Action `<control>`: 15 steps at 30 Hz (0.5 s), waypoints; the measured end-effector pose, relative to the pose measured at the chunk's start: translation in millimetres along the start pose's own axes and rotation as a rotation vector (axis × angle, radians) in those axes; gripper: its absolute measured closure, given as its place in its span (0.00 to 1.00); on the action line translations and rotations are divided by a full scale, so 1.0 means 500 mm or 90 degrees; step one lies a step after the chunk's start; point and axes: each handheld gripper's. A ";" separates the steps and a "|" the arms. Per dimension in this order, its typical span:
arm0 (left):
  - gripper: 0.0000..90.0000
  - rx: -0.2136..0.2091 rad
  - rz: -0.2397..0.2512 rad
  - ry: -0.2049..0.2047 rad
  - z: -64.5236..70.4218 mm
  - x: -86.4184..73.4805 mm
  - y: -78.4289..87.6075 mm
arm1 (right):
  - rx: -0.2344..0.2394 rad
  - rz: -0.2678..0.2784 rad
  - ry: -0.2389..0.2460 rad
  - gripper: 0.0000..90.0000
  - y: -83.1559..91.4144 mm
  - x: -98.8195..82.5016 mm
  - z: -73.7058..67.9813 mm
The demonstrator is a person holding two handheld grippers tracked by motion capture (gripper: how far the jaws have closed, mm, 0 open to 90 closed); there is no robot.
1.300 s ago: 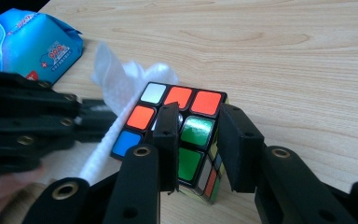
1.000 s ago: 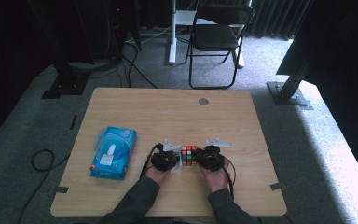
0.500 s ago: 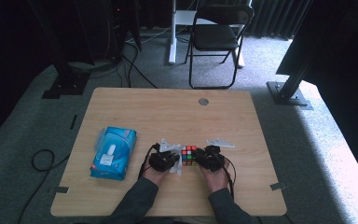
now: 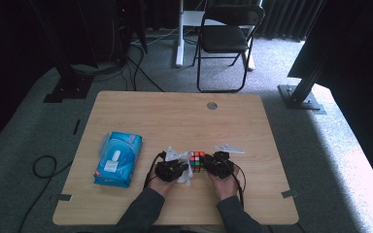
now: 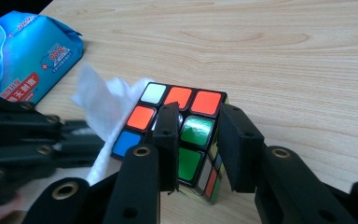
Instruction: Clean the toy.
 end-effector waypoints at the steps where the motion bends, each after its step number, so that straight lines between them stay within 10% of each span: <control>1: 0.94 0.005 -0.004 -0.001 -0.001 -0.004 -0.005 | 0.000 0.000 0.000 0.77 0.000 0.000 0.000; 15: 0.93 0.021 0.011 0.024 -0.021 -0.016 -0.008 | 0.004 -0.002 -0.004 0.77 0.000 0.000 0.001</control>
Point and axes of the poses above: each handheld gripper's, and its own axes: y roughly backward along the jaws, x roughly out of its top, z roughly to its right, and after that the axes turned 14 degrees about y, right-handed
